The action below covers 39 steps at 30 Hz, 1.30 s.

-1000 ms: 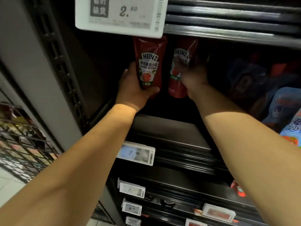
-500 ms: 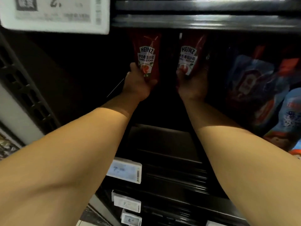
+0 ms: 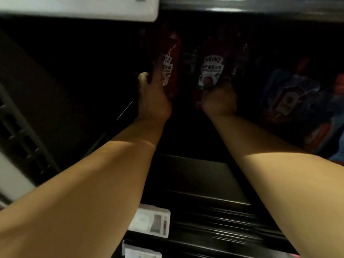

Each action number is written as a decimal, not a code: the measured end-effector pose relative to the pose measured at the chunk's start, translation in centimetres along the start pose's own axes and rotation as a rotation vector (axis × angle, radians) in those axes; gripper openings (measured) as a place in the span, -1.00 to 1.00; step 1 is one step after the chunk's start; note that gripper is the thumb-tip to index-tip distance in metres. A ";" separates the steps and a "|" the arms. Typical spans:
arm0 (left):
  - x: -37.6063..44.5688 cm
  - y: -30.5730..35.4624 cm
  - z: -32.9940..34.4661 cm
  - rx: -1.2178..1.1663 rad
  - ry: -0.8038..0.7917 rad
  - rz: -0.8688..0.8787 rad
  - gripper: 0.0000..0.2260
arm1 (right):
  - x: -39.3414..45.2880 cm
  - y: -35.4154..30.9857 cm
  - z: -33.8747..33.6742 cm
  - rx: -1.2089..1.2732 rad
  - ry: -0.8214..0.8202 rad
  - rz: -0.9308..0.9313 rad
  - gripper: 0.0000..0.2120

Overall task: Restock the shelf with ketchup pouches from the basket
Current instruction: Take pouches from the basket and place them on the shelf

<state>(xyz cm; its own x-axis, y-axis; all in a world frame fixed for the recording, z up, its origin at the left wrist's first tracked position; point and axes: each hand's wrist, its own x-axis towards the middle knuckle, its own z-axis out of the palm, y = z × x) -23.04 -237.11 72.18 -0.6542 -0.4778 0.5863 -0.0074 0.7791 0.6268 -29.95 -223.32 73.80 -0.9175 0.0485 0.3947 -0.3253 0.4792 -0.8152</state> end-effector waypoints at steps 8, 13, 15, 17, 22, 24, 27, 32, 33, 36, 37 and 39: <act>1.1 -0.7 0.9 0.009 -0.072 -0.074 -0.20 | 1.1 -1.1 3.9 0.114 -0.061 -0.020 -0.46; 3.0 -0.8 1.7 0.003 -0.137 -0.080 -0.15 | 1.7 0.0 4.7 0.239 0.023 -0.059 -0.54; 3.8 -0.9 2.1 -0.013 -0.165 -0.097 -0.16 | 1.9 0.2 4.7 0.245 0.033 -0.076 -0.57; 4.4 -1.0 2.5 -0.047 -0.167 -0.110 -0.18 | 2.2 0.4 5.0 0.178 0.009 -0.069 -0.52; 4.5 -0.7 2.7 -0.066 -0.108 -0.119 -0.17 | 2.4 -0.1 4.9 -0.190 -0.132 -0.025 -0.43; 4.2 -0.5 2.7 -0.075 -0.072 -0.085 -0.13 | 2.4 -0.1 4.8 -0.249 -0.234 -0.017 -0.35; 4.0 -0.2 2.7 -0.070 -0.041 -0.079 -0.10 | 2.5 0.0 4.7 -0.054 -0.236 -0.036 -0.27; 3.6 0.2 2.5 0.064 -0.047 -0.053 -0.50 | 2.4 0.2 4.0 0.090 -0.060 -0.097 -0.49; 3.6 0.2 2.4 0.091 -0.058 -0.053 -0.58 | 2.4 0.3 4.0 0.077 -0.084 -0.108 -0.54; 3.7 0.1 2.4 0.088 -0.067 -0.083 -0.63 | 2.5 0.2 4.2 0.104 -0.137 -0.132 -0.60; 3.8 0.1 2.4 0.087 -0.074 -0.090 -0.62 | 2.5 0.2 4.2 0.116 -0.152 -0.134 -0.59; 3.9 0.1 2.4 0.087 -0.082 -0.107 -0.61 | 2.7 0.1 4.0 0.116 -0.182 -0.120 -0.54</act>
<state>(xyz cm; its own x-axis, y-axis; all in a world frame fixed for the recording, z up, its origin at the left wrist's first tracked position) -27.46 -237.92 73.32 -0.7057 -0.5281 0.4723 -0.1434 0.7593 0.6347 -33.32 -226.68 73.09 -0.8933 -0.1668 0.4174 -0.4491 0.3676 -0.8144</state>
